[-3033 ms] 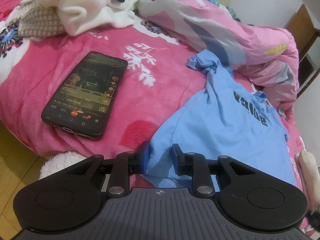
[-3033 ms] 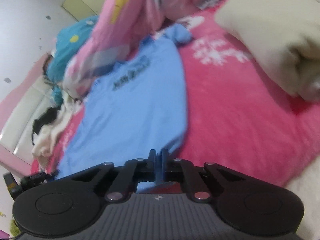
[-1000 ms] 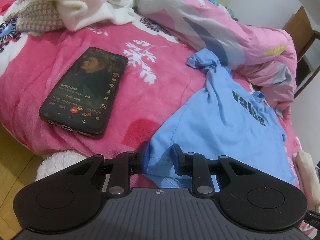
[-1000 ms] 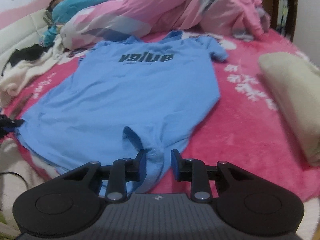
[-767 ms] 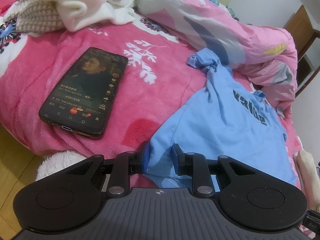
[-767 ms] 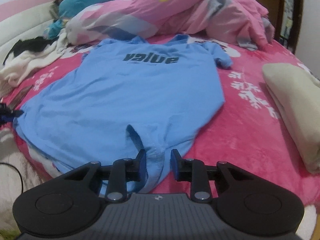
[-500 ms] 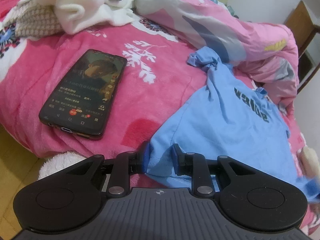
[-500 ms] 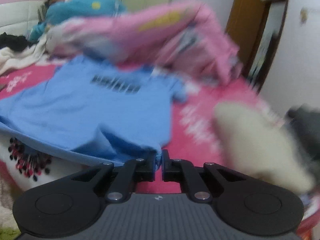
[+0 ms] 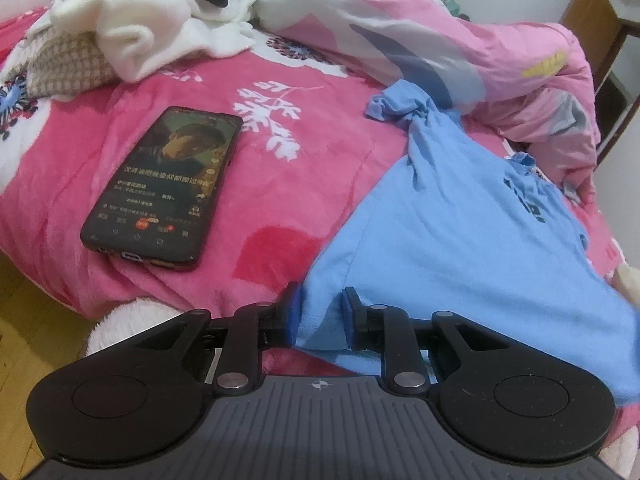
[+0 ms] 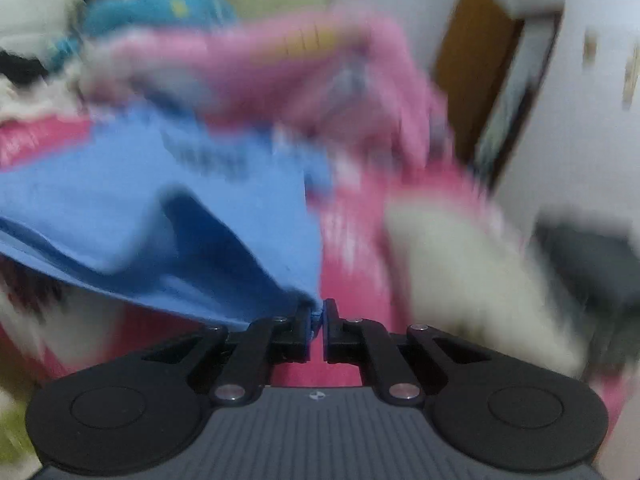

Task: Fold clothes

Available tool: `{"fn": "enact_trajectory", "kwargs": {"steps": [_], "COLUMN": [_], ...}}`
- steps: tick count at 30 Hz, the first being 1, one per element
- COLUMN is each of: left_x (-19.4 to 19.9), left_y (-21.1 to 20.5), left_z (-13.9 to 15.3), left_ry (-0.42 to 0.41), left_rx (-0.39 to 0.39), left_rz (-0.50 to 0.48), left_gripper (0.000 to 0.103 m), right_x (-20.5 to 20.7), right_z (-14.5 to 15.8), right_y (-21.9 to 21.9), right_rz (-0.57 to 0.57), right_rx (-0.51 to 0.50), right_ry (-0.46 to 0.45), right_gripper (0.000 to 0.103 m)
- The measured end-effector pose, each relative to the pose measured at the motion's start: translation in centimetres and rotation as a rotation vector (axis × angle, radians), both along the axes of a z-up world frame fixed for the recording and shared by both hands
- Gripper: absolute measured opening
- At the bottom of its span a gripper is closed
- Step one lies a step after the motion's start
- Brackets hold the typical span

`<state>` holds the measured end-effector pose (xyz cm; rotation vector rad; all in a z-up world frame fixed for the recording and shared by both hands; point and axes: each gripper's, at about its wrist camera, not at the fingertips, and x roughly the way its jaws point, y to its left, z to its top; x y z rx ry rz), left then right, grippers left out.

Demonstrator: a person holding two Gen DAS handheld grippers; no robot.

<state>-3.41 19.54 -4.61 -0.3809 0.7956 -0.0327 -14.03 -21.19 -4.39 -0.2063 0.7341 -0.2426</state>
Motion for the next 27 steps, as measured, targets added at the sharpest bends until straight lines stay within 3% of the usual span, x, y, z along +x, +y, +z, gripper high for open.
{"fn": "enact_trajectory", "kwargs": {"steps": [1,3,7,10,12,14,18,19,21,24,27], "left_x": [0.0,-0.1,-0.4,-0.6,-0.6,-0.7,-1.1,-1.5,-2.2,-3.4,-4.7], "left_y": [-0.1,-0.3,-0.4,-0.2,0.0,0.2,0.9,1.1,1.7,2.7,3.6], "left_z": [0.0,0.0,0.0,-0.3,-0.6,-0.7,-0.7,-0.8,-1.0,-1.4,-1.1], "left_ry": [0.002,0.007,0.013,0.012,0.014,0.017,0.020,0.014,-0.001,-0.011,-0.036], "left_rx": [0.000,0.008,-0.002,-0.036,-0.060,-0.074,-0.112,-0.125,-0.151,-0.131,-0.131], "left_rz": [-0.004,-0.011,-0.008,-0.012,-0.020,-0.023,-0.013,-0.006,0.007,0.038,0.006], "left_gripper": [0.020,0.019,0.017,0.017,0.017,0.017,0.017,0.017,0.017,0.017,0.017], "right_x": [0.3,0.6,-1.3,-1.0,0.2,0.6,-0.4,-0.4,0.0,1.2,1.4], "right_z": [-1.3,-0.2,7.2,4.4,-0.5,0.1,7.4,7.5,5.5,0.6,0.5], "right_y": [-1.1,-1.3,1.8,-0.2,-3.0,-2.8,0.7,0.5,-1.3,-4.7,-5.3], "right_rz": [-0.025,-0.027,0.062,0.019,-0.057,-0.061,0.050,0.049,0.009,-0.100,-0.134], "right_rx": [0.026,0.031,-0.093,-0.054,0.049,0.061,-0.047,-0.056,-0.056,-0.007,0.019], "right_ry": [0.037,-0.010,-0.298,-0.183,0.008,-0.021,-0.289,-0.295,-0.219,-0.035,-0.050], "right_gripper": [0.005,0.005,0.005,0.004,0.005,0.005,0.005,0.005,0.005,0.005,0.005]}}
